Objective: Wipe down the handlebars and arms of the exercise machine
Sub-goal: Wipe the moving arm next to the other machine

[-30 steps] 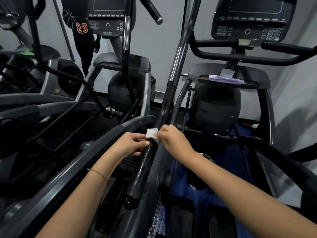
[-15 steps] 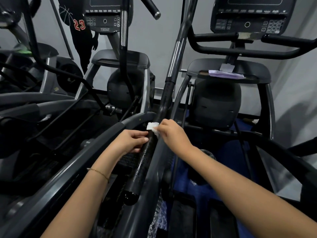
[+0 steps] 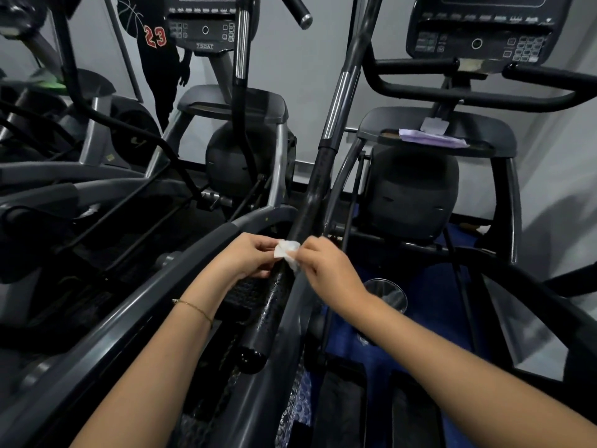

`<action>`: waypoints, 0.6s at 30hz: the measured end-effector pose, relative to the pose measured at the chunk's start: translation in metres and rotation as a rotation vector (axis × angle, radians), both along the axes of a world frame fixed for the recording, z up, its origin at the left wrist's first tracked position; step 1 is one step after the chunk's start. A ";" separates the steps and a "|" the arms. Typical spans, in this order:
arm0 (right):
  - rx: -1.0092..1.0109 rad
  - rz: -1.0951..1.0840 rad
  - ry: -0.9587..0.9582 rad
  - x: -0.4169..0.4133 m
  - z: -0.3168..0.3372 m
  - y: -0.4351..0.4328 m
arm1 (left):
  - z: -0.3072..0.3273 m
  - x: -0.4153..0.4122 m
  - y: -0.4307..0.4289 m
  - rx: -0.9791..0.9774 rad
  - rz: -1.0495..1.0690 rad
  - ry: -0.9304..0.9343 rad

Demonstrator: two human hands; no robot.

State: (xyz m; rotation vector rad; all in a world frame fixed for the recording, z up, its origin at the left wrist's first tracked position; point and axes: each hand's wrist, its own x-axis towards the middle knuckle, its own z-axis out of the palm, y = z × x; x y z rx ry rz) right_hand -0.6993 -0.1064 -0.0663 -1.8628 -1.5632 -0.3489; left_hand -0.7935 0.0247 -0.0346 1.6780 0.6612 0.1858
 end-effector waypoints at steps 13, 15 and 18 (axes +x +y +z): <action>-0.026 0.012 0.040 -0.005 -0.004 -0.009 | -0.005 -0.013 -0.005 -0.005 0.020 -0.099; -0.032 -0.007 0.056 0.003 0.000 -0.004 | -0.009 -0.022 -0.006 0.016 0.018 -0.083; -0.006 -0.073 0.032 0.011 0.003 0.006 | -0.014 -0.032 -0.010 0.054 0.056 -0.077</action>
